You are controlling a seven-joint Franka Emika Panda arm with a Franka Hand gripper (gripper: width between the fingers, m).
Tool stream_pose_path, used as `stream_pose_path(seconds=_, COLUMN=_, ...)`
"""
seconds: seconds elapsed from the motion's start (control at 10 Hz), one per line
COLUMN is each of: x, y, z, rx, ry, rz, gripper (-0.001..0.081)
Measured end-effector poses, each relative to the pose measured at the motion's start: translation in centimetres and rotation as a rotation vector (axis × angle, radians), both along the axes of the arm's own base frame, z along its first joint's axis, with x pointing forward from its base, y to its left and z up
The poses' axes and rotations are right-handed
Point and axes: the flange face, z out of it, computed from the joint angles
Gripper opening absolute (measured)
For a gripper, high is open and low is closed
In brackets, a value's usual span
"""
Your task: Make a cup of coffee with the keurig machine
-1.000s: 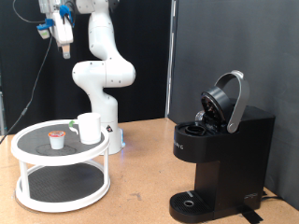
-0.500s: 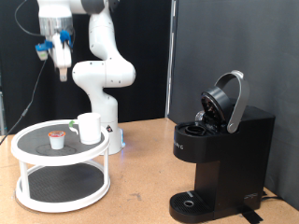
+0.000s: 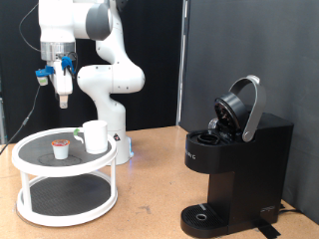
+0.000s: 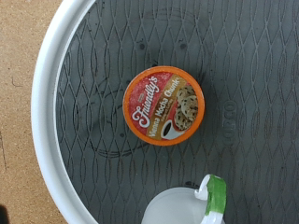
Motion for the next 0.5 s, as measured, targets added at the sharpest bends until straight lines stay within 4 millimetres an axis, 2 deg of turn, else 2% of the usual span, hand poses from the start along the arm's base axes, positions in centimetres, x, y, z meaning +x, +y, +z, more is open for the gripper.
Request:
stream_pose_path(seconds=0.3, x=-0.5, y=-0.2, z=-0.7, rx=0.045, ry=-0.002, rz=0.015, gripper=0.0735)
stream_pose_path(seconds=0.5, x=-0.5, y=-0.2, z=-2.1, rx=0.046, ry=-0.009, rz=0.012, gripper=0.0735)
